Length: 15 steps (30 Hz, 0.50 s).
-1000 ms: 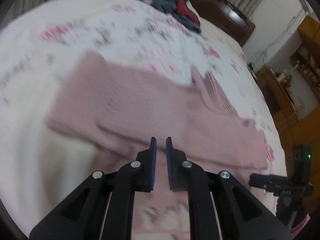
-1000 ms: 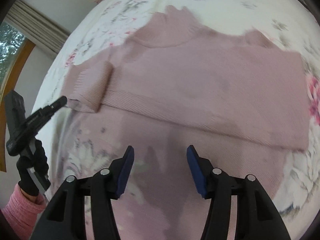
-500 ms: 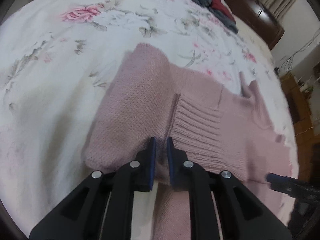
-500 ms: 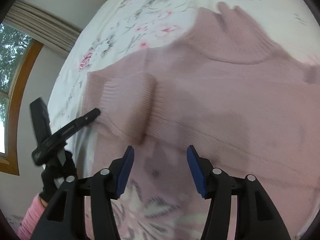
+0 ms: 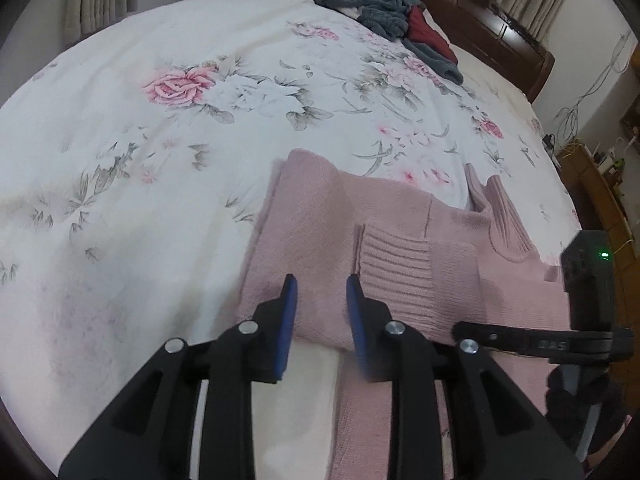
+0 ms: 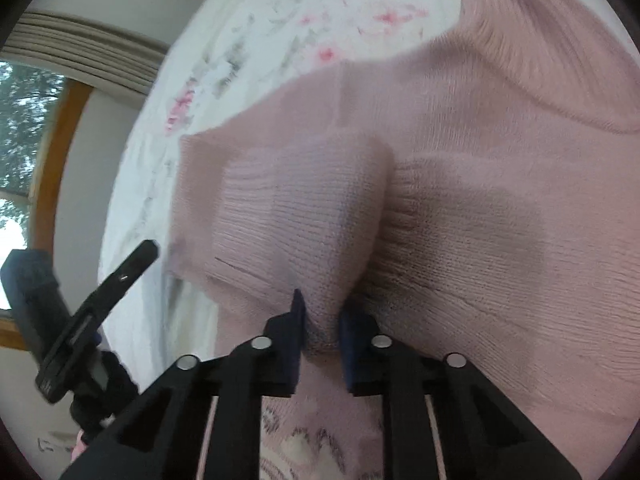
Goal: Fold small clothes
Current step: 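Fold the held sleeve across the sweater body with the left tool, then open the left tool and release the folded sleeve on the sweater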
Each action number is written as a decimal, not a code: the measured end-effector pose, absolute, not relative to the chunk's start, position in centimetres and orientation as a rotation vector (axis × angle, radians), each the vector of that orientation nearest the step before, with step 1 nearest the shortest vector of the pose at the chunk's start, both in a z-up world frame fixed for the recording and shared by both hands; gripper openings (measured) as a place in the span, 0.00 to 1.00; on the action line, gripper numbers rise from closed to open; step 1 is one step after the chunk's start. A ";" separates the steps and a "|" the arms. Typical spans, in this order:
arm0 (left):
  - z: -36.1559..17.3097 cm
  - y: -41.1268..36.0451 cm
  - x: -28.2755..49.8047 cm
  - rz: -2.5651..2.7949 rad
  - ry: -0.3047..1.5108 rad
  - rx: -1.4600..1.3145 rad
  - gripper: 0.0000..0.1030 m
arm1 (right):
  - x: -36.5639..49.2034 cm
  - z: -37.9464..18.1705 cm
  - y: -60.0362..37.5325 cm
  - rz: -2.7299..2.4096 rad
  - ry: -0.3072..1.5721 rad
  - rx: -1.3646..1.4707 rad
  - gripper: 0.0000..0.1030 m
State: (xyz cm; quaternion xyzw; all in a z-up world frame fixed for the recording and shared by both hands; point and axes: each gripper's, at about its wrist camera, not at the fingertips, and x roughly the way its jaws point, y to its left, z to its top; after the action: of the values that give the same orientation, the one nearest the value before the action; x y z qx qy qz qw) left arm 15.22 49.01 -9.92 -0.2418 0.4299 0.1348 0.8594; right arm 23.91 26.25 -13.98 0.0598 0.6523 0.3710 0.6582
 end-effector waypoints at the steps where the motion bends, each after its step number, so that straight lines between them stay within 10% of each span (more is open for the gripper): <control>1: -9.8 48.7 15.4 0.277 0.899 -0.506 0.26 | 23.9 -13.1 25.4 0.842 1.457 0.137 0.13; 15: -11.7 40.4 21.3 0.207 0.995 -0.352 0.26 | 26.0 -7.9 13.0 0.703 1.298 0.044 0.13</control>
State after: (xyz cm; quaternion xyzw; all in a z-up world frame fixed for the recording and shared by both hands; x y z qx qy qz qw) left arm 21.29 40.42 -11.74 -0.1675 0.4738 0.0984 0.8590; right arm 25.97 12.99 -7.92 0.0199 0.5916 0.3205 0.7395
